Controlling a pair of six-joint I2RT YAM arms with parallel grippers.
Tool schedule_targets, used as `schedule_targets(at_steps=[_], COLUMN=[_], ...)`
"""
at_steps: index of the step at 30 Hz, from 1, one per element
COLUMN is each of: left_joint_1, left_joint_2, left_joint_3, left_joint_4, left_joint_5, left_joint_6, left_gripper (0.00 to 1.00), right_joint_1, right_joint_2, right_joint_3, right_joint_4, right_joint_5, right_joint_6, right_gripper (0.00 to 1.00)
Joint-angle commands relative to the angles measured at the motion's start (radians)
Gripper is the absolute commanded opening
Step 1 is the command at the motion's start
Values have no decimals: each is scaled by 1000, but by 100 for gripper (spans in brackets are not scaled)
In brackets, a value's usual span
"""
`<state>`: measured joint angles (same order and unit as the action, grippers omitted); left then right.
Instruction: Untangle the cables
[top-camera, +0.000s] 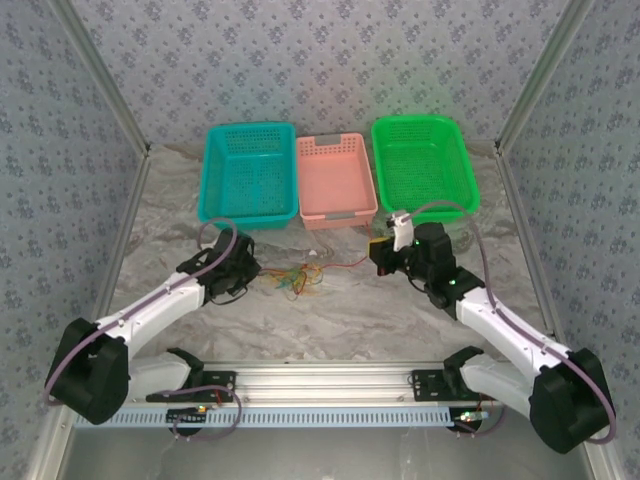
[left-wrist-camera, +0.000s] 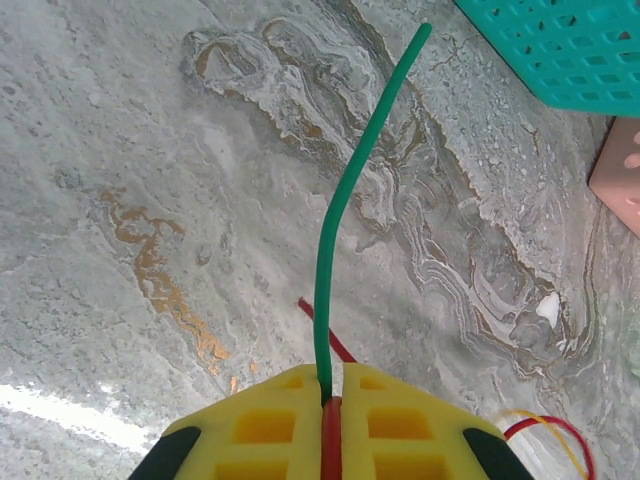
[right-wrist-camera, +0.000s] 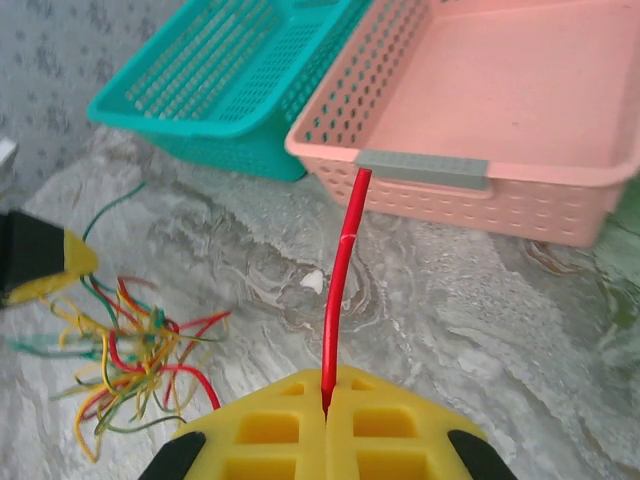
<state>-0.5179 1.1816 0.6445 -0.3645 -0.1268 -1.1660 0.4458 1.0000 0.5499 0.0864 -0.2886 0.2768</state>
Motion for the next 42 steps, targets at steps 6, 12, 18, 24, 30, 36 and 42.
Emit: schedule_targets(at_steps=[6,12,18,24,30,36,42], left_joint_1=[10,11,21,50,64,63,63], left_joint_2=[-14,-13,-10,-13,3,41,39], left_joint_3=[-28,-24,-22,-27,-27,-7,16], left_joint_4=[-71,-72,-86,-99,-83,-68,-69], left_joint_5=[-81,-84,-99,-108,-96,-67,-55], left_joint_6=[-18,-19,-12,7,16,28,57], left_gripper=[0,0,0,0,0,0,0], right_joint_1=[-81,-100,-163,-307,-288,-201,-200], right_joint_2=[-61,-62,-113,-158,-132,-107,-116], right_joint_3=[-57,-20,-9,20,42,60,89], right_joint_4=[54,1,-68,-132,-121,-129,-171], right_joint_5=[46,65,72,-19,-52,5,-7], right_joint_6=[263,311,337,326,330,301,285], right_gripper=[0,0,0,0,0,0,0])
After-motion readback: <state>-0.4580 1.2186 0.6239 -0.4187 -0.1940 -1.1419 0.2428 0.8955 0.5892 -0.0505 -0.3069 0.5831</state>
